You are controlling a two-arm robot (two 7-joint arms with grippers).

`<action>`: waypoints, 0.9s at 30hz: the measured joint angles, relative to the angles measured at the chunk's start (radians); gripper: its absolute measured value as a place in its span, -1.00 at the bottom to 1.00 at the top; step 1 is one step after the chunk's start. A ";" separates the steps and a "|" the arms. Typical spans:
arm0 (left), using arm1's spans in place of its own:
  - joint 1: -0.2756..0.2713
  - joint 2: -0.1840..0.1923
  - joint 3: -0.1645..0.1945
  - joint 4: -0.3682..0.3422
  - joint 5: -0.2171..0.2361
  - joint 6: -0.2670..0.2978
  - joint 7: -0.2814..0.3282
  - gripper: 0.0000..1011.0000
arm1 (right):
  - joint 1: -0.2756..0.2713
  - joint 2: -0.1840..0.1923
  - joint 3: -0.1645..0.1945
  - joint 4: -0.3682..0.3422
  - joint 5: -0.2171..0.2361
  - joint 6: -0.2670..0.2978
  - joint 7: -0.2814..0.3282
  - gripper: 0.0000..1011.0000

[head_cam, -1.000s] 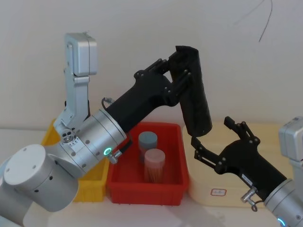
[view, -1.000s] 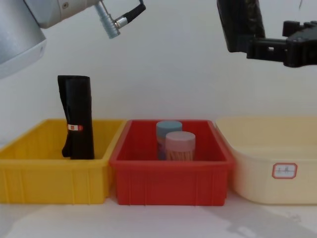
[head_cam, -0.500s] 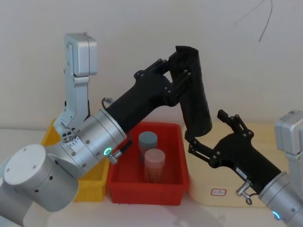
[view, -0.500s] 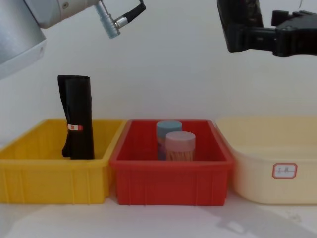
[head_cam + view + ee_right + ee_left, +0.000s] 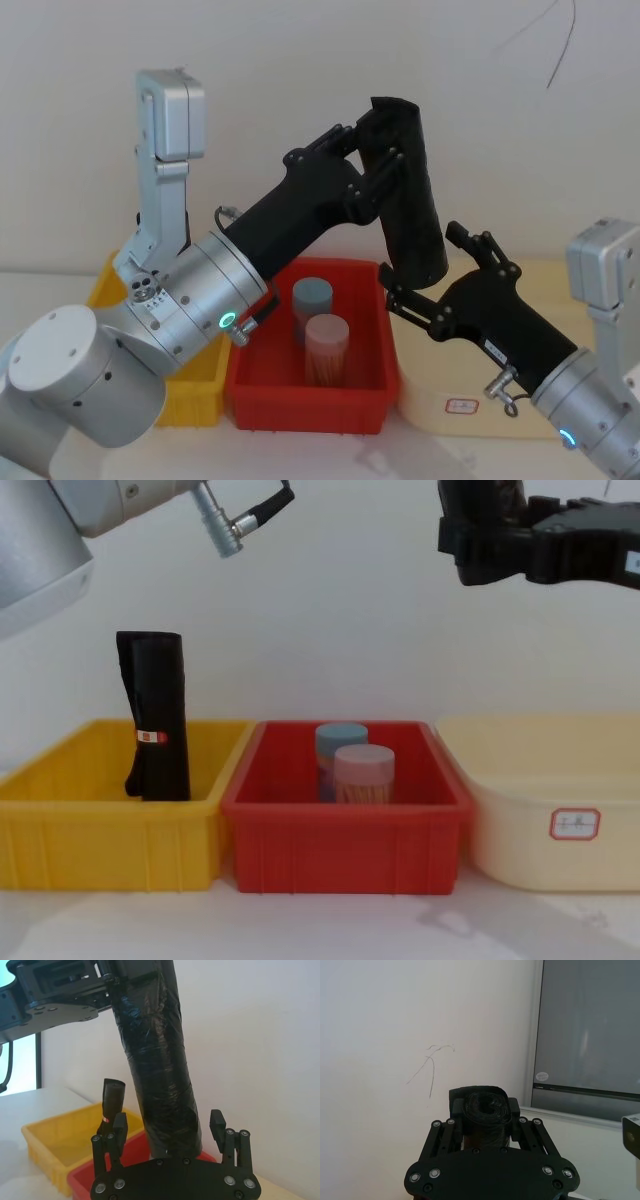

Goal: Pick up the garbage bag with the one hand and transfer it to the other hand.

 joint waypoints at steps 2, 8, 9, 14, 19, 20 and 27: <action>0.000 0.000 0.000 0.000 0.000 0.000 0.000 -0.02 | 0.010 -0.004 -0.003 0.007 0.001 0.004 -0.002 0.98; 0.000 0.000 0.000 0.000 0.000 0.000 0.000 -0.02 | 0.031 -0.013 -0.012 0.023 0.002 0.014 -0.010 0.98; 0.000 0.000 0.000 0.000 0.000 0.000 0.000 -0.02 | 0.036 -0.016 -0.014 0.026 0.002 0.016 -0.011 0.98; 0.000 0.000 0.000 0.000 0.000 0.000 0.000 -0.02 | 0.051 -0.022 -0.021 0.035 0.001 0.024 -0.015 0.98; 0.000 0.000 0.000 0.000 0.000 0.000 0.000 -0.02 | 0.063 -0.026 -0.028 0.040 -0.003 0.030 -0.016 0.80; 0.000 0.000 0.000 0.000 0.000 0.000 0.000 -0.02 | 0.065 -0.026 -0.030 0.041 -0.005 0.031 -0.016 0.78; 0.000 0.000 0.000 0.000 0.000 0.000 0.000 -0.02 | 0.072 -0.030 -0.035 0.037 -0.013 0.045 -0.021 0.36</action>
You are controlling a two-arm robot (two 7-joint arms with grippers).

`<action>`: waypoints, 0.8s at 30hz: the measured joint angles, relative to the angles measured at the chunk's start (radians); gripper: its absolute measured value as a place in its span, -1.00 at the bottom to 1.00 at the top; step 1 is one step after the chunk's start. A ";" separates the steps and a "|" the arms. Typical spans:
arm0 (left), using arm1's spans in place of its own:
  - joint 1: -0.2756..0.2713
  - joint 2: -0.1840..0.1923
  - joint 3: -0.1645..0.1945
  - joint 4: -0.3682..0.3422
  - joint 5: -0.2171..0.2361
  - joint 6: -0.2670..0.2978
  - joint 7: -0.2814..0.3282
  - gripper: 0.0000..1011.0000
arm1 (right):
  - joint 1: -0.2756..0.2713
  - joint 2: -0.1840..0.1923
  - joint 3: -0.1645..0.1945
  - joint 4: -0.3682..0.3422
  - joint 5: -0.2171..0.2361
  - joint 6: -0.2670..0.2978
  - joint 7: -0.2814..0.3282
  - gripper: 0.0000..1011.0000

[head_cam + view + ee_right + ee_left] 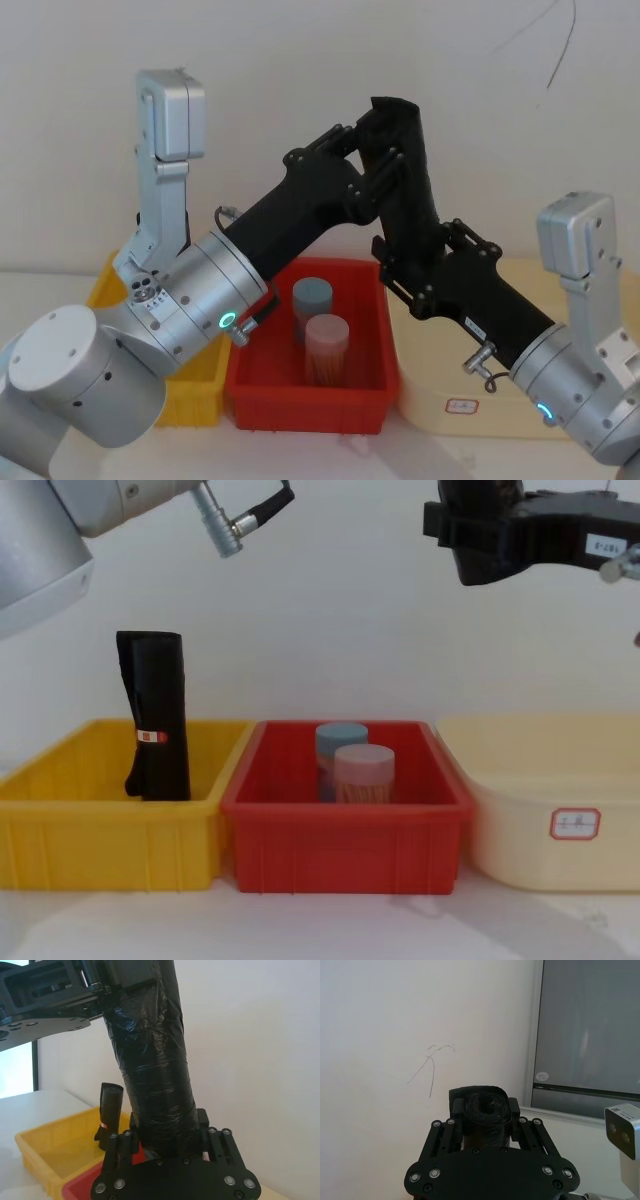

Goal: Pick up the garbage bag with the one hand and transfer it to the other hand.

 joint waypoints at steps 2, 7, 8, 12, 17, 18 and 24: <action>0.000 0.000 0.000 0.000 0.000 0.000 0.000 -0.02 | 0.000 0.000 0.000 -0.003 -0.002 0.006 -0.002 0.25; 0.000 0.000 0.000 0.000 0.000 0.000 0.000 -0.02 | 0.000 0.000 0.000 -0.012 -0.006 0.017 -0.004 0.13; 0.000 0.000 0.000 0.000 0.000 0.000 0.000 -0.02 | -0.001 0.000 0.000 -0.013 -0.006 0.018 -0.005 0.13; 0.000 -0.001 0.000 0.000 0.000 0.000 0.000 -0.02 | -0.003 0.000 0.001 -0.020 -0.007 0.026 -0.007 0.13; 0.000 -0.001 0.000 0.000 0.000 0.000 0.000 -0.02 | -0.006 0.000 0.003 -0.028 -0.008 0.032 -0.010 0.13; 0.000 -0.001 0.000 0.000 0.000 0.000 0.000 -0.02 | -0.007 0.000 0.004 -0.030 -0.008 0.033 -0.010 0.13; 0.000 0.000 0.000 0.000 0.000 0.000 0.000 0.15 | -0.011 -0.001 0.007 -0.039 -0.007 0.038 -0.013 0.13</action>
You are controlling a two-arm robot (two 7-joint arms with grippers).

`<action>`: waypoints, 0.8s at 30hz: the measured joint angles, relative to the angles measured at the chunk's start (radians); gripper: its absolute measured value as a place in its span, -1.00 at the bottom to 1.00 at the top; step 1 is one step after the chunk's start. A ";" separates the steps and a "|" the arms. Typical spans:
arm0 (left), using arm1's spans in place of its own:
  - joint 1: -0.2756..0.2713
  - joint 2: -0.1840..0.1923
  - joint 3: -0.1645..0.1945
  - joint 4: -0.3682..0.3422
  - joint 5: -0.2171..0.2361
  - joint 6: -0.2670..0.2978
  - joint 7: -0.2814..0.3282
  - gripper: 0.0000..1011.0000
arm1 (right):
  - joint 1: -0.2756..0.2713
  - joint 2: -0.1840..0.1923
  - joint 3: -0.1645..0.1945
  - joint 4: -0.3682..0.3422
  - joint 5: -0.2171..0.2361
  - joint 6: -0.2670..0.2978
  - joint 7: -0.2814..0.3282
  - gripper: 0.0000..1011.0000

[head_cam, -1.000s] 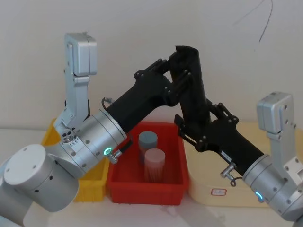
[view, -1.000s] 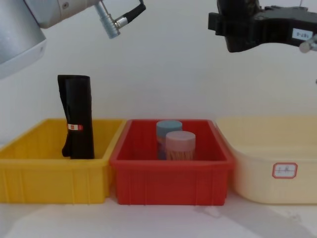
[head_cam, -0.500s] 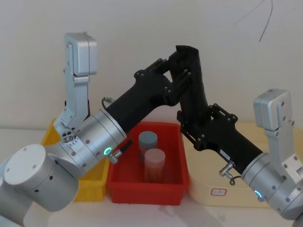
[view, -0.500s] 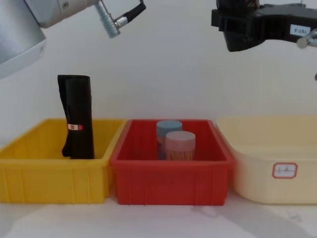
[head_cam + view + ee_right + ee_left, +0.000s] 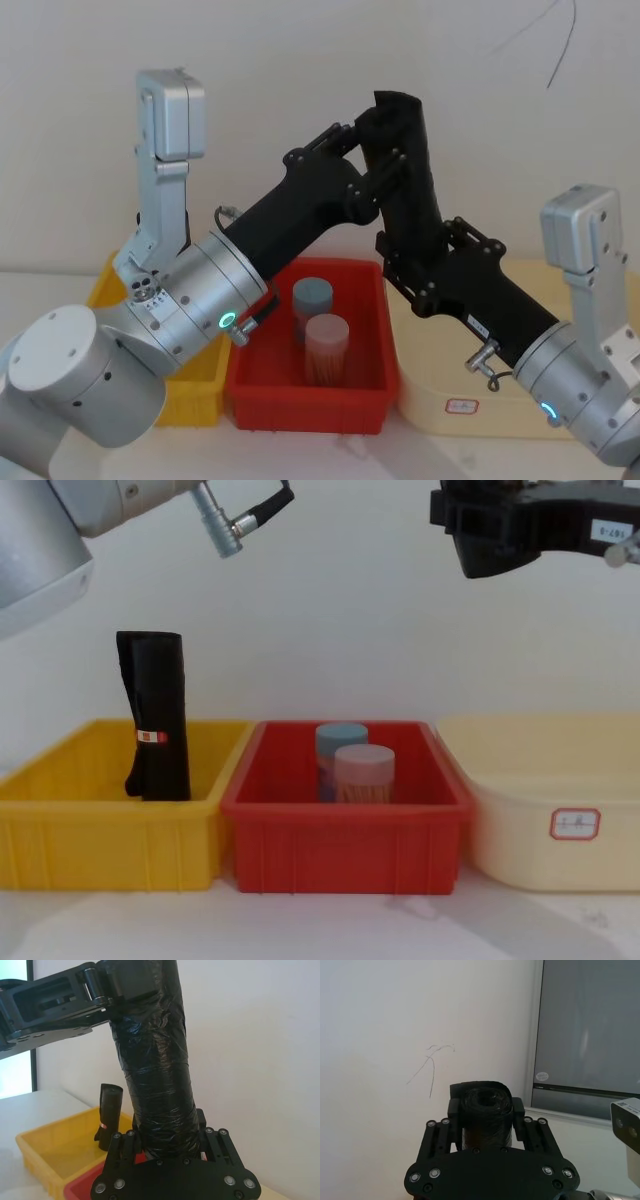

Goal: Pick up the garbage bag with the one hand and transfer it to the other hand.

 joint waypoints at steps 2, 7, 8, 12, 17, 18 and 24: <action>0.000 0.000 0.000 0.000 0.000 0.000 0.000 0.25 | -0.002 0.000 0.001 -0.003 0.000 0.001 -0.001 0.13; 0.000 0.000 0.000 0.000 0.000 0.000 0.000 0.55 | -0.006 -0.003 0.003 -0.009 0.000 0.003 -0.006 0.13; 0.000 0.000 0.000 0.000 0.000 0.000 0.000 0.62 | -0.007 -0.003 0.004 -0.010 0.000 0.003 -0.007 0.13; 0.000 0.000 0.000 0.000 0.000 0.000 0.000 0.82 | -0.012 -0.007 0.007 -0.013 0.000 0.005 -0.011 0.13; 0.000 0.000 0.000 0.000 0.000 0.000 0.000 0.98 | -0.015 -0.011 0.012 -0.015 0.004 0.008 -0.016 0.13; 0.000 0.000 0.000 0.000 0.000 0.000 0.000 0.98 | -0.017 -0.013 0.016 -0.015 0.009 0.010 -0.018 0.13; 0.000 0.000 0.000 0.000 0.000 0.000 0.000 0.98 | -0.021 -0.022 0.034 -0.009 0.032 0.024 -0.029 0.13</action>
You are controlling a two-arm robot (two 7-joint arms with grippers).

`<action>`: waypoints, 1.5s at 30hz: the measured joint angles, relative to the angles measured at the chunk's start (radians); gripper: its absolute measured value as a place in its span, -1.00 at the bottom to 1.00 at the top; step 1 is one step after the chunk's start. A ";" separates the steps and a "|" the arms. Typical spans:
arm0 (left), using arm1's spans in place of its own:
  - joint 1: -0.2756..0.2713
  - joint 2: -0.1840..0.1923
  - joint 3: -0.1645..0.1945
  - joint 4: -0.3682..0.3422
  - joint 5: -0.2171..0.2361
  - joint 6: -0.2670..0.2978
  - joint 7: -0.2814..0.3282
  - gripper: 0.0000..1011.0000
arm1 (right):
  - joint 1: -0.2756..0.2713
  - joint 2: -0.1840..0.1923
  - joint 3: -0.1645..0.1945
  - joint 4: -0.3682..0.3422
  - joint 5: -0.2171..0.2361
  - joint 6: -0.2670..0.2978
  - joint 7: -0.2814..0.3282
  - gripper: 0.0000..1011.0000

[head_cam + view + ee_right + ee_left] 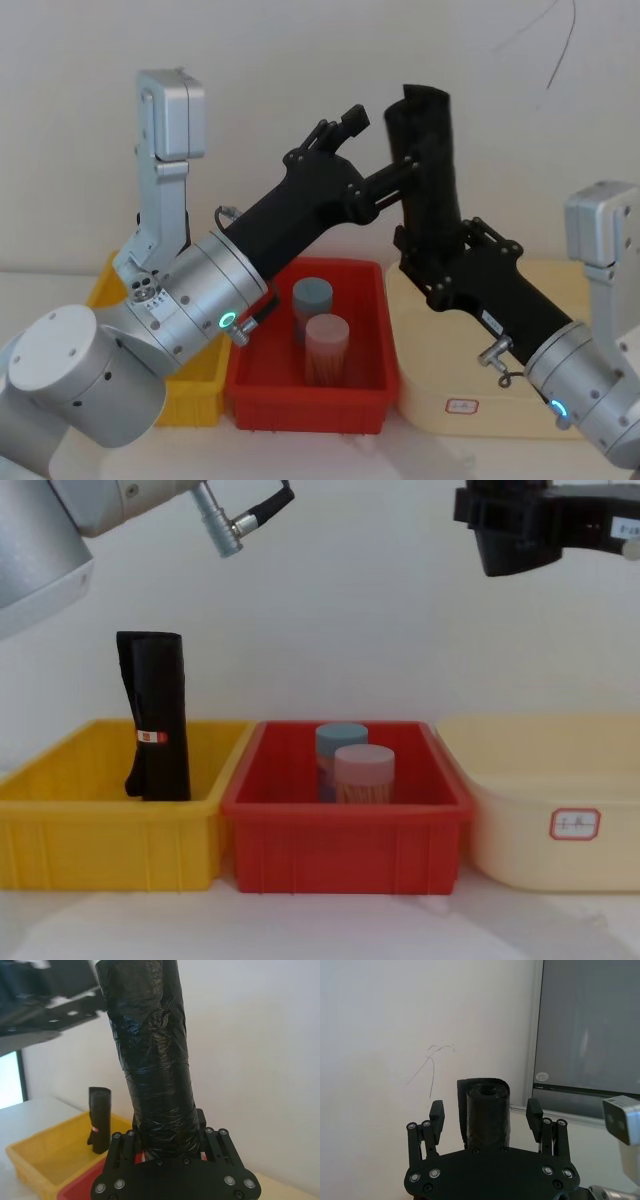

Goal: Pick up the garbage bag with the one hand and transfer it to the other hand.

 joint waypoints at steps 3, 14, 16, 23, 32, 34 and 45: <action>0.000 0.000 0.000 0.000 0.000 0.000 0.000 0.98 | -0.002 -0.009 0.021 0.013 0.020 0.013 -0.014 0.13; 0.000 0.000 0.000 0.000 0.000 0.000 0.000 0.98 | 0.005 -0.037 0.087 0.081 0.069 0.050 -0.077 0.13; 0.000 0.000 0.000 0.000 0.000 0.000 0.000 0.98 | 0.009 -0.044 0.103 0.102 0.075 0.056 -0.092 0.13; 0.000 0.000 0.000 0.000 0.000 0.000 0.000 0.98 | 0.029 -0.064 0.145 0.175 0.083 0.071 -0.143 0.13; 0.000 0.000 0.000 0.000 0.000 0.000 0.000 0.98 | 0.062 -0.080 0.178 0.285 0.077 0.085 -0.194 0.13; 0.000 0.000 0.000 0.000 0.000 0.000 0.000 0.98 | 0.066 -0.082 0.181 0.300 0.074 0.087 -0.200 0.13; 0.000 0.000 0.000 0.000 0.000 0.000 0.000 0.98 | 0.090 -0.090 0.194 0.384 0.051 0.093 -0.227 0.55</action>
